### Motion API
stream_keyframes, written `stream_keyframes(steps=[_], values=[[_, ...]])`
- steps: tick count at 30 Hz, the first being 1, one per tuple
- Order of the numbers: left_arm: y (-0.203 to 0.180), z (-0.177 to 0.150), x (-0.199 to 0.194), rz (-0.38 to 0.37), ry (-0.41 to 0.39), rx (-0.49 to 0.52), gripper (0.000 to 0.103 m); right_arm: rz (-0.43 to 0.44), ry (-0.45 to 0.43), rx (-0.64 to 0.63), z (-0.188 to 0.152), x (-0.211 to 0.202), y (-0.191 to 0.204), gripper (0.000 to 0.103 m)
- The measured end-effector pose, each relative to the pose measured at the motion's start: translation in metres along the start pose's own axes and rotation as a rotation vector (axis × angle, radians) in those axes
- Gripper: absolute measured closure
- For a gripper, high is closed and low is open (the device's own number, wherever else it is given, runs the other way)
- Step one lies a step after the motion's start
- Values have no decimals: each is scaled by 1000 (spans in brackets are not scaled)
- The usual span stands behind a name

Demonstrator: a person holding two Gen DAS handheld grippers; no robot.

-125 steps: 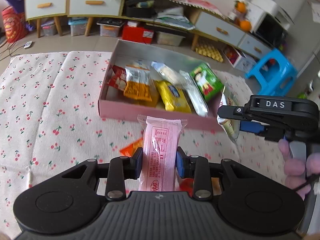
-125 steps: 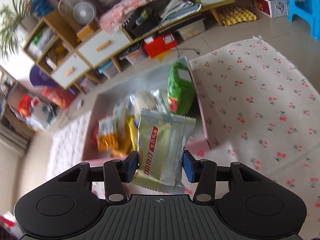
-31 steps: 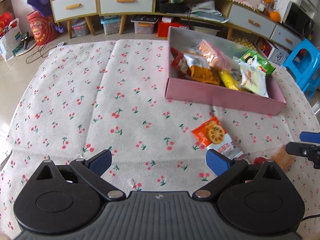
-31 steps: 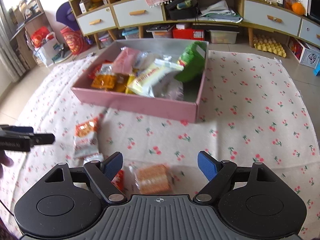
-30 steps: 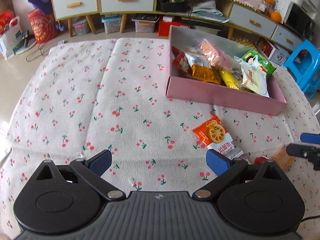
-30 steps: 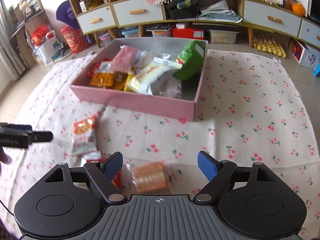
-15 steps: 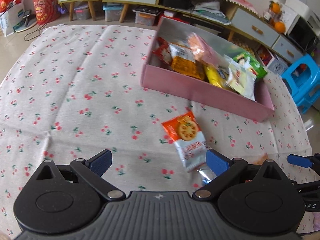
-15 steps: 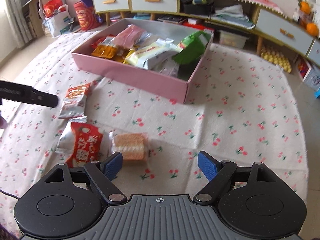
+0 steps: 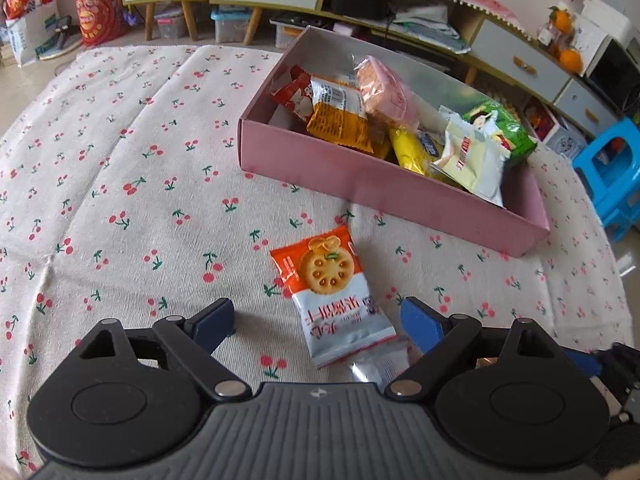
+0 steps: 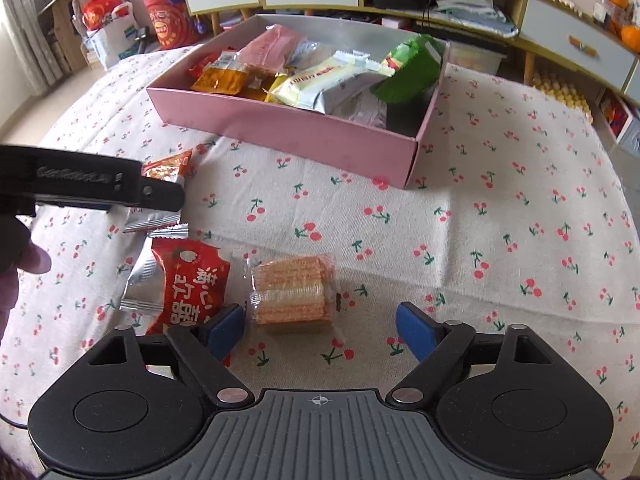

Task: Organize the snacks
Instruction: 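Move the left tool to the orange biscuit pack while the right tool approaches the wafer pack, then grasp the orange biscuit pack with the left tool while the right tool grasps the wafer pack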

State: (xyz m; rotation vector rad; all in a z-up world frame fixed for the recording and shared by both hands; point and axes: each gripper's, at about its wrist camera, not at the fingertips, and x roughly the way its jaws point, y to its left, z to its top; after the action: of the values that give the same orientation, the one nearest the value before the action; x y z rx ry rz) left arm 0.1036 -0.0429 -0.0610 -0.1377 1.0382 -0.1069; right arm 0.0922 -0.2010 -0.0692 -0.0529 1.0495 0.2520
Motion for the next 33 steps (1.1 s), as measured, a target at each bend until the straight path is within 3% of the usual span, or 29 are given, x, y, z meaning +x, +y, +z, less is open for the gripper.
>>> stream_keyframes(steps=[4,9,14,19,22,24,26,29,33], values=[[-8,-1,3,53,-20,42,18,-23,-7,-21,0,2,3,16],[-15,-6,4,104,-9,211,24,-34,-8,-17,2,3,0,16],[-2,-4,-4,53,15,297,39,-70,-16,37,2,3,-16,16],[22,-4,-12,10,18,306,41,-104,-25,96,4,3,-30,16],[32,-6,-16,-4,2,300,39,-102,-24,115,4,2,-32,16],[35,-7,-17,-30,-12,314,31,-97,-22,110,4,1,-31,16],[32,-10,-16,-58,-31,353,23,-89,-21,98,3,1,-26,16],[25,-13,-13,-67,-75,438,19,-83,-19,67,2,2,-19,16],[20,-12,-5,-90,-97,477,15,-80,-27,51,1,3,-15,16]])
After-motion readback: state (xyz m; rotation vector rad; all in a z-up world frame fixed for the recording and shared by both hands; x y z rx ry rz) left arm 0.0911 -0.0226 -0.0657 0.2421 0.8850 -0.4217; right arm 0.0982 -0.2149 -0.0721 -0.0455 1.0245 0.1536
